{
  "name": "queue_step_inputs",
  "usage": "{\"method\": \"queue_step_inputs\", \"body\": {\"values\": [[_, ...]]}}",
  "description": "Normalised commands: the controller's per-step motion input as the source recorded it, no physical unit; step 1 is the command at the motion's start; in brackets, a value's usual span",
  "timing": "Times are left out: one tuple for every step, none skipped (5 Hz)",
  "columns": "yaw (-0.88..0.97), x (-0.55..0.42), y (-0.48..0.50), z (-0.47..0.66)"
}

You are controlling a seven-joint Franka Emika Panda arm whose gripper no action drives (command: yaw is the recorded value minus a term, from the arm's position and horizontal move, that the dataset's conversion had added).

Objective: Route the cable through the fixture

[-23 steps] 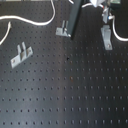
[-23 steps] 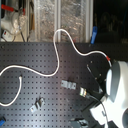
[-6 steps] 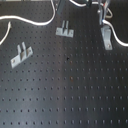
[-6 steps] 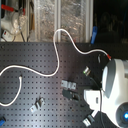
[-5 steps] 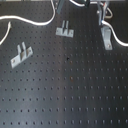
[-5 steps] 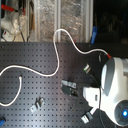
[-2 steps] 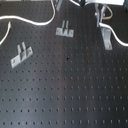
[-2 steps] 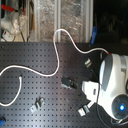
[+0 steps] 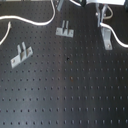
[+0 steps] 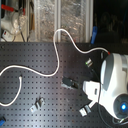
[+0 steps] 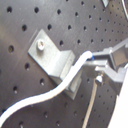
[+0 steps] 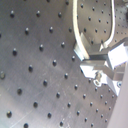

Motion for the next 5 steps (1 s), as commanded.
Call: {"method": "queue_step_inputs", "body": {"values": [[0.00,-0.147,-0.003,0.04],[0.00,0.014,0.101,0.03],[-0.09,0.041,0.175,0.07],[-0.16,-0.047,0.129,0.07],[-0.10,-0.106,0.068,0.15]]}}
